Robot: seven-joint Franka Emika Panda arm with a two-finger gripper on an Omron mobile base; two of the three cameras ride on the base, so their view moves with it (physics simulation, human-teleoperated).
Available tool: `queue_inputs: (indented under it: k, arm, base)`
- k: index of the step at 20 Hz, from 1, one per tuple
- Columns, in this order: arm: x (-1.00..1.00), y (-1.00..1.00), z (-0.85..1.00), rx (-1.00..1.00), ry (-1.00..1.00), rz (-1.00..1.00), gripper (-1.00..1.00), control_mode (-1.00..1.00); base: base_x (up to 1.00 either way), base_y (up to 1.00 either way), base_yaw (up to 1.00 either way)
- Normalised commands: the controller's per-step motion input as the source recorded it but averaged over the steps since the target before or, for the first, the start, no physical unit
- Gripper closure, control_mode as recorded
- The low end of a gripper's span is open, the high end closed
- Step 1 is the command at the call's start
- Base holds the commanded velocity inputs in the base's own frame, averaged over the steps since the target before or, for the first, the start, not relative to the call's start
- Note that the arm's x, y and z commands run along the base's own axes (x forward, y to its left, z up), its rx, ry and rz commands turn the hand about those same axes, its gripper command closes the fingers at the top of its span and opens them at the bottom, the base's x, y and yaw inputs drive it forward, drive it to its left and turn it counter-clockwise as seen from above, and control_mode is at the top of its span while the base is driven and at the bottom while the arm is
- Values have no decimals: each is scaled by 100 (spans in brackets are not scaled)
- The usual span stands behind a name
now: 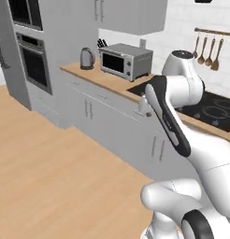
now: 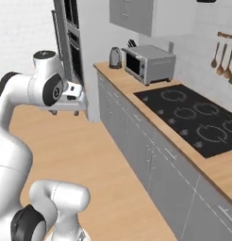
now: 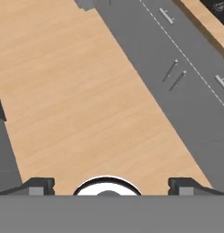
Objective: Navigate to the electric kettle.
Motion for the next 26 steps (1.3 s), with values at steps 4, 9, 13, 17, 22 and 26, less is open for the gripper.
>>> queue_inputs:
  k: [4, 9, 13, 17, 22, 26]
  arm:
    - [0, 0, 0, 0, 0, 0, -100, 100]
    - [0, 0, 0, 0, 0, 0, -100, 100]
    - [0, 0, 0, 0, 0, 0, -100, 100]
    - [0, 0, 0, 0, 0, 0, -100, 100]
    - [0, 0, 0, 0, 0, 0, -100, 100]
    - [0, 0, 0, 0, 0, 0, -100, 100]
  base:
    - [100, 71, -44]
    - [100, 96, -49]
    - [100, 100, -46]
    - [100, 100, -43]
    - [71, 100, -31]
    - [44, 100, -20]
